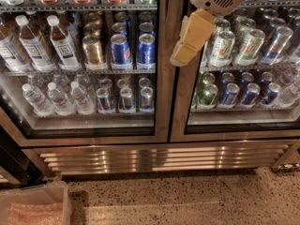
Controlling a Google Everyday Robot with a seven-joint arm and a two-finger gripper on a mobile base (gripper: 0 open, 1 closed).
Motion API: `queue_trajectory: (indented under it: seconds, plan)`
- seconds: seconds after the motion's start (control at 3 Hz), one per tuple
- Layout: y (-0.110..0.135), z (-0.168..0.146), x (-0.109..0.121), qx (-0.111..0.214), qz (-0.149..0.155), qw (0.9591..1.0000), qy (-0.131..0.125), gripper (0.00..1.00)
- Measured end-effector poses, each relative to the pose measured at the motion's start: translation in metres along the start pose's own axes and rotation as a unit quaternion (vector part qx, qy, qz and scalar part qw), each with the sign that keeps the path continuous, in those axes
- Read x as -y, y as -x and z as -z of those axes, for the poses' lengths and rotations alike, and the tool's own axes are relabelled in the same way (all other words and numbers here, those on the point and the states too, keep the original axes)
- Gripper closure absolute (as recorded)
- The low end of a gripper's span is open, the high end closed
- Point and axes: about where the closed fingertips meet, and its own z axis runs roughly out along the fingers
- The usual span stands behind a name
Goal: Open left fridge door
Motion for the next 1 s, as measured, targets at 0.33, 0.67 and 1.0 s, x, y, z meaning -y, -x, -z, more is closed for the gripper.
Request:
queue_trajectory:
  seconds: [0.33,0.67,1.0]
  plan:
    - [-0.007,-0.004,0.007,-0.015,-0.002,0.9998,-0.013,0.00]
    - [-0.009,-0.015,0.035,-0.024,-0.010,0.9985,-0.048,0.00]
    - [-0.009,-0.015,0.035,-0.024,-0.010,0.9985,-0.048,0.00]
